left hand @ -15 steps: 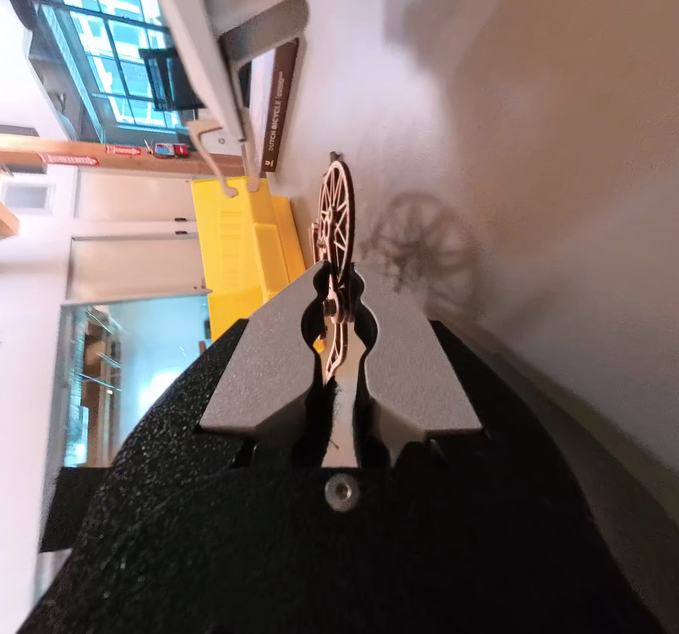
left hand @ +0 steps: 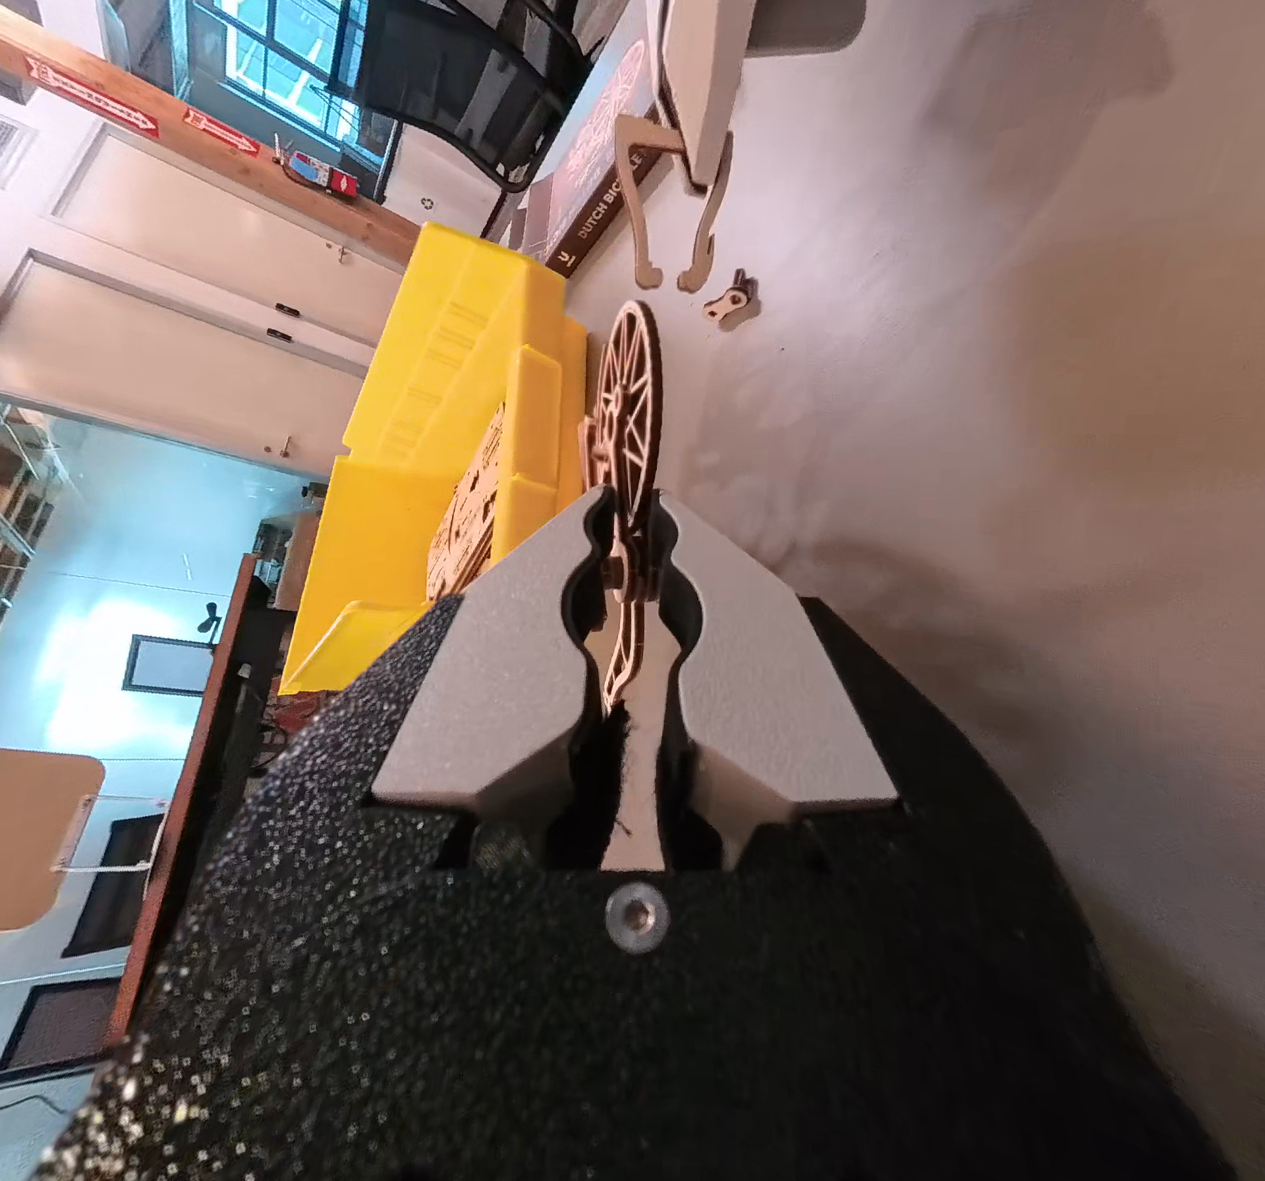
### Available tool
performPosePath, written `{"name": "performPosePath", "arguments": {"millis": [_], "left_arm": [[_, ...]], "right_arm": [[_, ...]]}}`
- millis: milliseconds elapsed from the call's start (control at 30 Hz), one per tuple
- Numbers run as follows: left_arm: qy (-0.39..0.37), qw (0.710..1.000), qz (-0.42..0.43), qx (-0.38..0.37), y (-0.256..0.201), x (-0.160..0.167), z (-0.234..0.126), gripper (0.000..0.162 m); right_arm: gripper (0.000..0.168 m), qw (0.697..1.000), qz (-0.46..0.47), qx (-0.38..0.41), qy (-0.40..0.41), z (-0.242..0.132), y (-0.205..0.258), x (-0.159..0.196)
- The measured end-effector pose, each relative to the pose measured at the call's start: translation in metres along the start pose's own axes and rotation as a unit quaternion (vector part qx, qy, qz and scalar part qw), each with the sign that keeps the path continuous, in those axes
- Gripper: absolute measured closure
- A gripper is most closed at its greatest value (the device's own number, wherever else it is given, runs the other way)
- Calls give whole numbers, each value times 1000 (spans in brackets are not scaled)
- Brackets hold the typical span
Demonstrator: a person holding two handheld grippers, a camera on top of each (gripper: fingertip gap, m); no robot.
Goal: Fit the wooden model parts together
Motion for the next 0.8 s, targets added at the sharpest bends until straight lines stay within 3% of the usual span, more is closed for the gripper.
{"name": "performPosePath", "arguments": {"millis": [200,800], "left_arm": [[-3,1000,24,12,-8,-1,2,155],[0,1000,-10,13,-6,5,3,155]], "right_arm": [[168,1000,4,-3,-5,2,0,-1],[168,998,-39,43,12,4,-2,0]]}}
Point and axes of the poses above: each gripper's, where its closed fingertips meet, z out along the fingers, x out of its underside, y = z × x across the jaws, the point moved 6 cm from there along -z, back along the fingers, and after that the axes turned 7 degrees about -y, right-handed, at the moved point
